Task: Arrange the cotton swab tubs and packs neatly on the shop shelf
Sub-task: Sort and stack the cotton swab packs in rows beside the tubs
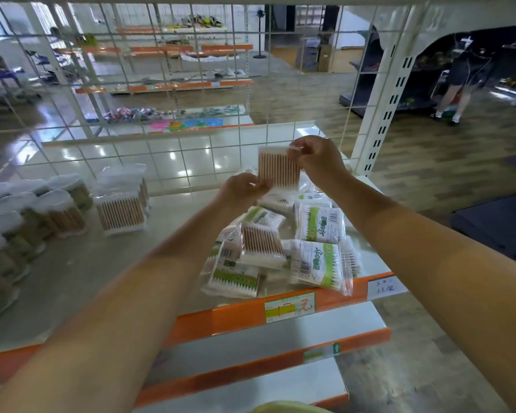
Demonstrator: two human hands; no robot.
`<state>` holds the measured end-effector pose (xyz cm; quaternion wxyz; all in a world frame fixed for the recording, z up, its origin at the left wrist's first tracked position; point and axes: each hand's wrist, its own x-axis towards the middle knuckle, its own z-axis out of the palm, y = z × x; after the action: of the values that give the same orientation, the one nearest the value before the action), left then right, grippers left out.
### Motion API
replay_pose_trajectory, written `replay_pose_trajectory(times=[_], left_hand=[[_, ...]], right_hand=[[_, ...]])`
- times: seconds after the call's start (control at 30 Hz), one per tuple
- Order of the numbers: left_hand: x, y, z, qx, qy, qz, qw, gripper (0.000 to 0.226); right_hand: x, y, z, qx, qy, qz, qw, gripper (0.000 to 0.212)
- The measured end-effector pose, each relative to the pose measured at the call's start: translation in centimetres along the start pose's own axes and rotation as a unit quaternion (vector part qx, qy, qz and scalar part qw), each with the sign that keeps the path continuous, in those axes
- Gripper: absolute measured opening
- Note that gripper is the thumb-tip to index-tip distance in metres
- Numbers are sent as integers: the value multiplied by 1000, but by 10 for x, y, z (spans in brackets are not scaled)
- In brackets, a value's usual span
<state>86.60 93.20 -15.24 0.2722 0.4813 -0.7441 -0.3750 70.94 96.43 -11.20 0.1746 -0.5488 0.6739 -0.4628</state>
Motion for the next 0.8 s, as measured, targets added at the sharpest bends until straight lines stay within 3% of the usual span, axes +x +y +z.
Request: replay_pose_trajectory(times=[0.27, 0.43, 0.57, 0.67, 0.73, 0.8], left_hand=[[3, 4, -24, 45, -5, 31, 998, 32], [20, 25, -69, 159, 10, 92, 983, 22], [23, 50, -92, 283, -42, 152, 946, 26], [21, 60, -98, 369, -77, 168, 911, 23], [16, 61, -98, 404, -86, 178, 893, 28], [12, 56, -100, 412, -89, 185, 888, 29]], right_hand=[[1, -4, 1, 3, -28, 2, 1000, 28], [5, -20, 0, -78, -19, -82, 993, 40], [1, -40, 9, -154, -109, -149, 971, 45], [-4, -53, 24, -179, -169, -153, 957, 34], [-6, -58, 33, -220, -188, -152, 945, 23], [-8, -62, 39, -251, -189, -158, 936, 29]])
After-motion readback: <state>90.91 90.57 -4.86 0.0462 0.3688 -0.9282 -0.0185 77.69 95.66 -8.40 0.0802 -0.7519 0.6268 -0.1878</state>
